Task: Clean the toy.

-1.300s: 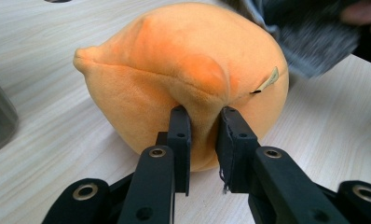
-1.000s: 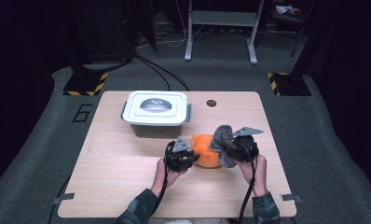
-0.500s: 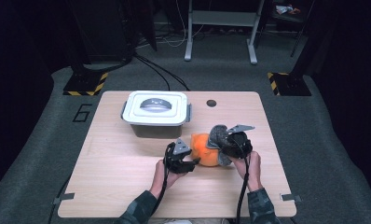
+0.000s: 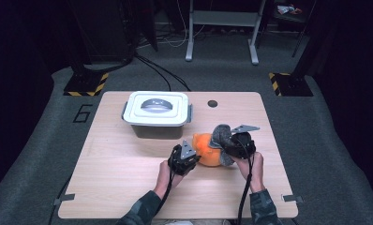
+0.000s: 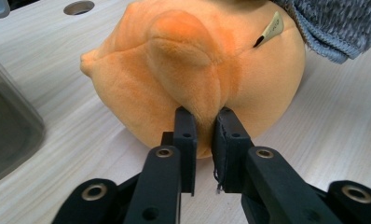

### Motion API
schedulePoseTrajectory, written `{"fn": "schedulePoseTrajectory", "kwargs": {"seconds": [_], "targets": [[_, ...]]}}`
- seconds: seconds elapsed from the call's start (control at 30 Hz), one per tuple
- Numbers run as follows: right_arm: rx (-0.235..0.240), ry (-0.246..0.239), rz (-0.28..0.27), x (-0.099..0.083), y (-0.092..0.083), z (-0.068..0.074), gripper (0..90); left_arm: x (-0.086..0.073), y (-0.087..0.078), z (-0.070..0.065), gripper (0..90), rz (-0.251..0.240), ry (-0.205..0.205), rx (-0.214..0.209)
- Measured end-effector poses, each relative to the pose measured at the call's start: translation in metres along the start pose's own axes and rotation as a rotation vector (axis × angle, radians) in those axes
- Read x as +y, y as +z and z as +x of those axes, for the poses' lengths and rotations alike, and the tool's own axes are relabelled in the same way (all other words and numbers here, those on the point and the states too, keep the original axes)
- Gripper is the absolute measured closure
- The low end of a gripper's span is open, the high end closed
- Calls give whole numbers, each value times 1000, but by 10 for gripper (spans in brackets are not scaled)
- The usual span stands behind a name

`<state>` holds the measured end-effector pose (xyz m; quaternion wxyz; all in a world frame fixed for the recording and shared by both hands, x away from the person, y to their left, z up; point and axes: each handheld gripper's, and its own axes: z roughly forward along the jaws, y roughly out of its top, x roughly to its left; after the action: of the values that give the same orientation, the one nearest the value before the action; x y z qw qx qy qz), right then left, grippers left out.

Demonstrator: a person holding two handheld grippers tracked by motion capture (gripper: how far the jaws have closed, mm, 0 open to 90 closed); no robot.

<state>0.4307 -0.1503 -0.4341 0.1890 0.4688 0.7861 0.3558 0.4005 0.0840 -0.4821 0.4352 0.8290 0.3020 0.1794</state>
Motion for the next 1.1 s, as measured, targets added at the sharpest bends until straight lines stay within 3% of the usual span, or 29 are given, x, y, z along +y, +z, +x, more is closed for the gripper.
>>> {"fn": "schedulePoseTrajectory", "kwargs": {"seconds": [0.23,0.3,0.43,0.53,0.63,0.9,1.1], "targets": [[19,-15,-50,4,-18,3,651,7,-7,0,830,-26,-21,-39],[42,-11,-66,7,-25,9,651,11,-10,-2,832,-32,-27,-54],[84,-53,-96,14,-33,25,650,15,-13,-5,830,-37,-43,-71],[110,-85,-89,18,-30,37,648,14,-12,-4,829,-33,-58,-77],[95,-115,-49,18,-17,44,641,13,-11,-1,825,-22,-67,-72],[72,-125,-40,14,-9,42,645,9,-10,1,823,-17,-81,-72],[56,-100,-33,7,-10,33,645,7,-10,3,819,-14,-80,-73]]}}
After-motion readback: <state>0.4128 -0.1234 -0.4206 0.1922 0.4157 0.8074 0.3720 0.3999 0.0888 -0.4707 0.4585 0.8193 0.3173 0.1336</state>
